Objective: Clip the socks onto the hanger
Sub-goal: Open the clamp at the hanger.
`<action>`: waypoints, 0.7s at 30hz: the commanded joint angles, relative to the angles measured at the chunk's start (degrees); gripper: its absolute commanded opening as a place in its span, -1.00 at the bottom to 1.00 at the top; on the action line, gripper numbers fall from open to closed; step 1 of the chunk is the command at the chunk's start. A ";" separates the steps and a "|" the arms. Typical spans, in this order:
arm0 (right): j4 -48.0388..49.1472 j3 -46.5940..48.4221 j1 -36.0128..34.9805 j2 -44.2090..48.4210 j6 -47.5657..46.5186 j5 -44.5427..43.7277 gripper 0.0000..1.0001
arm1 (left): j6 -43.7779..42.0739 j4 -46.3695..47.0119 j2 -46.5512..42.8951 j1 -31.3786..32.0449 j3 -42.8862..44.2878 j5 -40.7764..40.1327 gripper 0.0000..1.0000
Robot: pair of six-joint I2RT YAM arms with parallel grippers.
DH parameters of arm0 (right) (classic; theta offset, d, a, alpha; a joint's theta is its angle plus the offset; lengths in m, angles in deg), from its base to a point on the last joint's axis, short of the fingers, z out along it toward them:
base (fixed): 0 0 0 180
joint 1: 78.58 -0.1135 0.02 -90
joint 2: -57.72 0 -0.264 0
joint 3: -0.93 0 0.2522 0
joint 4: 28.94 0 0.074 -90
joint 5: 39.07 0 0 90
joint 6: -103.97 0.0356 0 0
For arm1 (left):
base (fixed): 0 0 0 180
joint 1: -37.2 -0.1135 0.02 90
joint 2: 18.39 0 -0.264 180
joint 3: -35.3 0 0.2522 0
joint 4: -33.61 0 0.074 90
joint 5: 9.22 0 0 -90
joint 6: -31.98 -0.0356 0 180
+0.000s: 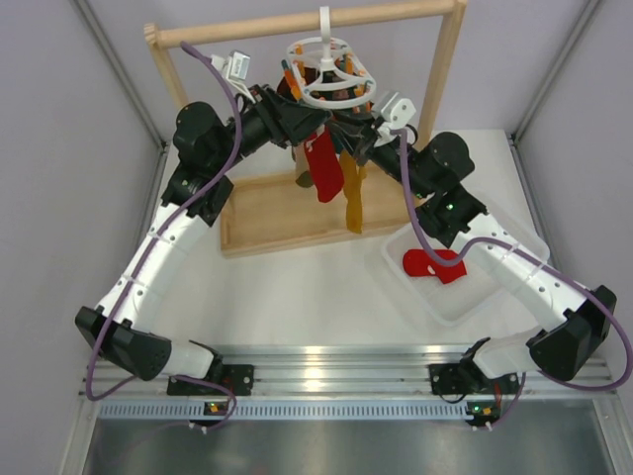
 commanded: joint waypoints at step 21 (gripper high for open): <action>-0.56 1.42 -2.91 1.84 -0.32 0.94 -1.00 | 0.61 8.89 0.21 1.75 -1.88 -7.54 -0.48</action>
